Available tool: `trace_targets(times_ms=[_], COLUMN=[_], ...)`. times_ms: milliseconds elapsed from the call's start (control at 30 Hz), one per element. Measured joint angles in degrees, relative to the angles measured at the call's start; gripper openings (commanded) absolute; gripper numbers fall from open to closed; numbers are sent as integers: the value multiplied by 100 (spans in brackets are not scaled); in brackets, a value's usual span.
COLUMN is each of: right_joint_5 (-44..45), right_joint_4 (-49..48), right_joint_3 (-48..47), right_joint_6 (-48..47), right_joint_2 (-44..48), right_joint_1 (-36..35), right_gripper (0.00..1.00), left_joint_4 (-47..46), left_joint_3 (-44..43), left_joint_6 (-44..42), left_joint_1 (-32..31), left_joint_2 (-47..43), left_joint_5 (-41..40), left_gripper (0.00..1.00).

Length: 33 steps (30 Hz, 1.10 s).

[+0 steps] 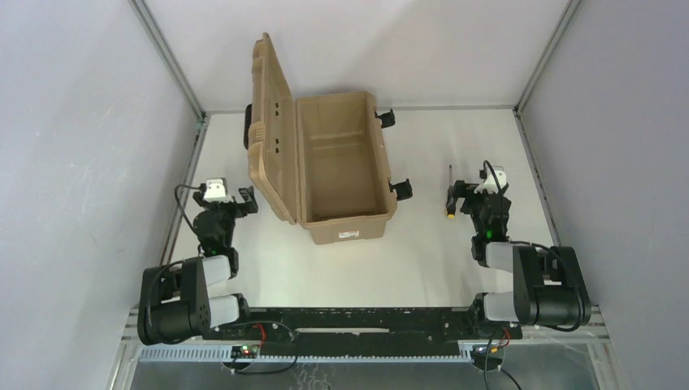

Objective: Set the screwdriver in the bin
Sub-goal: Pick up the screwdriver from the center of the board.

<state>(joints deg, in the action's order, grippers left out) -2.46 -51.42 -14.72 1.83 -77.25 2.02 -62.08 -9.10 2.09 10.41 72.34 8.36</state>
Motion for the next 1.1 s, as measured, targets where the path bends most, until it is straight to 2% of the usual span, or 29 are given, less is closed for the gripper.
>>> trace_targets(times_ms=[733, 1100], right_joint_5=[-15, 256], right_joint_4=[37, 2048], right_joint_3=[-4, -1198], right_joint_6=[0, -24], right_joint_2=[0, 289], right_joint_1=[15, -28], right_gripper=[100, 100], left_joint_4=[0, 0], left_joint_3=[0, 0], left_joint_6=[0, 2], left_joint_1=[2, 2], left_joint_2=[0, 0], left_joint_5=[0, 0], left_gripper=[100, 100])
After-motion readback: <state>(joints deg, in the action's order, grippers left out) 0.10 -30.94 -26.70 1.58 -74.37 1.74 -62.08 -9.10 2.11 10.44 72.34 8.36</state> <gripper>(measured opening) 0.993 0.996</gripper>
